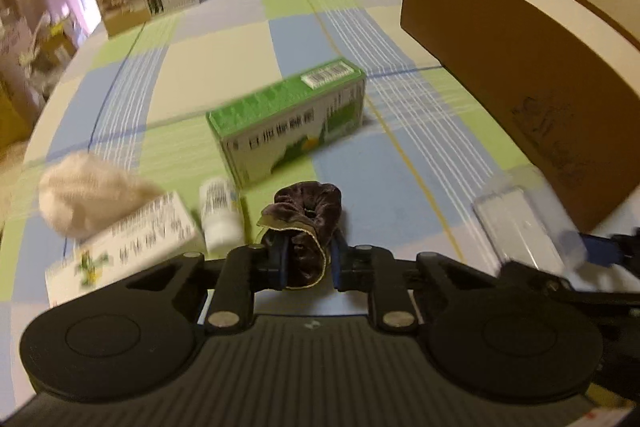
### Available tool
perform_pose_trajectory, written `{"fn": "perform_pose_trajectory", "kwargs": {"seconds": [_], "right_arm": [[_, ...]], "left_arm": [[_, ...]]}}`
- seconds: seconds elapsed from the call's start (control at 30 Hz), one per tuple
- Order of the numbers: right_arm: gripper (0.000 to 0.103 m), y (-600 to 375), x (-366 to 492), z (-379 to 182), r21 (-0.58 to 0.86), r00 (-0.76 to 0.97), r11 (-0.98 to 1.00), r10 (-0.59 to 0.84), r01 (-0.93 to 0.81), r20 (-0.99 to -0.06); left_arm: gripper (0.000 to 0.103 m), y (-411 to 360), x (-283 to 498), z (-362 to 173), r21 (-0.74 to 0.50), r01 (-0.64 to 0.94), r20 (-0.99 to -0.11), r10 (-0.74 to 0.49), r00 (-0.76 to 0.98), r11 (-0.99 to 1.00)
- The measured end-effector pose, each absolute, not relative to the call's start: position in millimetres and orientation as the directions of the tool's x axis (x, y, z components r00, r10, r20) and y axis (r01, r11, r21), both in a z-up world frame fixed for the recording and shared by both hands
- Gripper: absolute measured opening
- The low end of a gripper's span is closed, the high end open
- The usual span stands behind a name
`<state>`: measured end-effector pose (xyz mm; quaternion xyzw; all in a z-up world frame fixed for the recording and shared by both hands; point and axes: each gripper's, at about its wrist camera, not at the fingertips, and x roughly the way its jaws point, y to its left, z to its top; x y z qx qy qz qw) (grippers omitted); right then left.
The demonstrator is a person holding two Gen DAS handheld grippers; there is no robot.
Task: Organize objects
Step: 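Lift the scrunchie and clear plastic box and carry them toward the brown box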
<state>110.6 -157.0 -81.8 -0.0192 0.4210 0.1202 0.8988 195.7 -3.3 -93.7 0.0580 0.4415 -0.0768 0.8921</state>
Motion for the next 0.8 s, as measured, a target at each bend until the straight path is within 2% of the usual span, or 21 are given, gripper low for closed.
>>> {"fn": "perform_pose_trajectory", "kwargs": {"seconds": [0.13,0.3,0.4,0.47,0.67,0.77,0.8], "right_arm": [[0.053,-156.6,99.3,-79.9,0.072,0.581,0.953,0.237,-0.293,-0.779],[0.053,-149.0,87.1,-81.3,0.043,0.561,0.936,0.246,-0.350,-0.790],[0.055,-143.2,88.2,-83.2,0.012,0.571,0.933,0.230,-0.359,-0.788],[0.056,-144.0,91.6,-83.7,0.029,0.571,0.936,0.238,-0.350,-0.786],[0.060,-145.6,100.8,-85.2,0.030,0.589,0.939,0.240,-0.342,-0.772],[0.059,-145.7,102.9,-83.9,0.042,0.593,0.932,0.263,-0.360,-0.761],[0.055,-145.2,102.8,-83.4,0.038,0.598,0.931,0.265,-0.364,-0.757]], "left_arm": [[0.016,-3.2,174.2,-88.0,-0.010,0.173,-0.845,-0.101,0.526,0.985],[0.020,-9.3,149.1,-84.3,-0.075,0.190,-0.857,-0.161,0.489,0.979],[0.028,-11.9,146.4,-89.0,-0.033,0.198,-0.851,-0.131,0.508,0.980],[0.040,-9.7,151.2,-91.7,-0.036,0.174,-0.852,-0.121,0.509,0.984],[0.040,-10.4,162.2,-97.1,-0.035,0.158,-0.846,-0.114,0.521,0.987],[0.030,-13.3,164.5,-98.9,-0.010,0.166,-0.844,-0.097,0.527,0.986],[0.028,-13.9,165.1,-99.2,-0.004,0.168,-0.843,-0.093,0.530,0.986]]}}
